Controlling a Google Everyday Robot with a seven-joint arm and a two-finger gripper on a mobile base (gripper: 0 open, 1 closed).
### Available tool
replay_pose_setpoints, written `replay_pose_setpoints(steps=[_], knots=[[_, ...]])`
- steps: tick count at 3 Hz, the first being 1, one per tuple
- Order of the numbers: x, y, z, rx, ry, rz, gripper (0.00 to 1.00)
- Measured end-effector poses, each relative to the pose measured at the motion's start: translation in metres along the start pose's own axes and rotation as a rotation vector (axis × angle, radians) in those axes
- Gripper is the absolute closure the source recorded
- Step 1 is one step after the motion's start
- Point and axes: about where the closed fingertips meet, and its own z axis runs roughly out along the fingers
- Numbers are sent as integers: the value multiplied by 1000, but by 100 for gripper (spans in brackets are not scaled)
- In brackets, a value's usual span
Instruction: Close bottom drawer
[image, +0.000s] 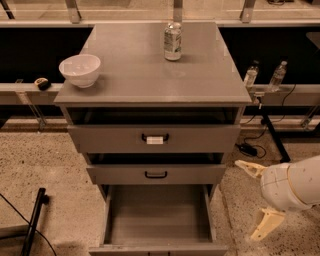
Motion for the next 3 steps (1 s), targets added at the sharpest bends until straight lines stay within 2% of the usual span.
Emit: replay_pose_setpoints(steps=[1,2,3], knots=[[-3,2,19,-72,-48,-24,0],[-1,33,82,-144,-196,-16,0],[15,36,142,-42,-344,40,0]])
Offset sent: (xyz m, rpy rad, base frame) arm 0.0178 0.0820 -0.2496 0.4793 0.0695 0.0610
